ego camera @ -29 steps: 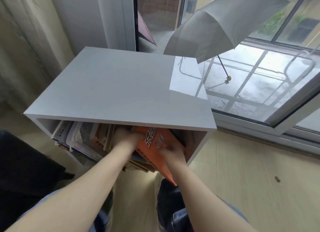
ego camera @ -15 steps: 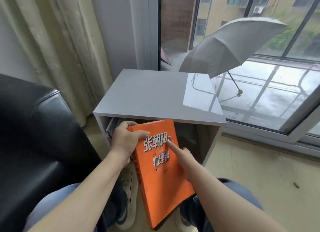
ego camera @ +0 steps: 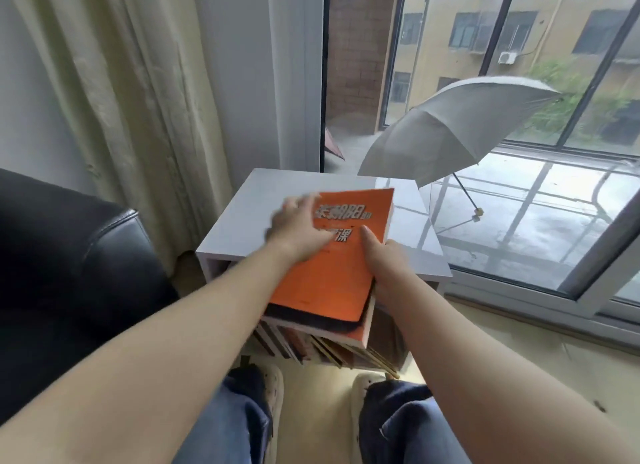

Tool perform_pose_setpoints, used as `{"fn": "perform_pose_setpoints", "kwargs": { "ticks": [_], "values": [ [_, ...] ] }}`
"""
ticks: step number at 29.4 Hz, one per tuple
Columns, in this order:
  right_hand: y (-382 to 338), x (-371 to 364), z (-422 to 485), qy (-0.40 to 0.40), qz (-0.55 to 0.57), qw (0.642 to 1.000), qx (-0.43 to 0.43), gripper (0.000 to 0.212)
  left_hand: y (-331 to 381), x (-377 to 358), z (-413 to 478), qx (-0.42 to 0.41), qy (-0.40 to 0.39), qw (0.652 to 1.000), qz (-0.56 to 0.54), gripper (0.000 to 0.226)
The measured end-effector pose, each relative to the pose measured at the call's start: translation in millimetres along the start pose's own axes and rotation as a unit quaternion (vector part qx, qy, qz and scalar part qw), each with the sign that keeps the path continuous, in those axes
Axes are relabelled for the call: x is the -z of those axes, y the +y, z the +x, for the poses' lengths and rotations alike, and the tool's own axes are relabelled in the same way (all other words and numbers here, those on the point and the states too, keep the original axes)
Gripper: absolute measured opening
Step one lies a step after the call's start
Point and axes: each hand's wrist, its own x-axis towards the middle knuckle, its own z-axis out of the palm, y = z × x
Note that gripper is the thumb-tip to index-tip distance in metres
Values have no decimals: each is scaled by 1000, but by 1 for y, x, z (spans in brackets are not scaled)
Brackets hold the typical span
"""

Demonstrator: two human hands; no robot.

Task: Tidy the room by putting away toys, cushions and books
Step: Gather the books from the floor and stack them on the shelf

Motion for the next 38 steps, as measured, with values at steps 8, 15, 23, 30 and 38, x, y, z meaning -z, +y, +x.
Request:
{"fn": "perform_pose_setpoints", "kwargs": {
  "ticks": [8, 15, 23, 30, 38],
  "values": [
    [15, 5, 31, -64, 155, 982, -86, 55, 30, -51, 5, 56, -205, 971, 106, 104],
    [10, 20, 57, -128, 293, 937, -144, 102, 36, -48, 33, 65, -223, 964, 132, 106],
    [9, 13, 66, -97, 323, 932, -131, 83, 30, -12, 57, 87, -241, 967, 0, 22],
    [11, 2, 73, -51, 145, 982, -106, 32, 7, 17, 59, 61, -261, 958, -103, 10],
    [19, 0, 81, -6, 110, 987, -114, 30, -91, 46, 46, 152, -163, 815, -535, 45]
  ]
}}
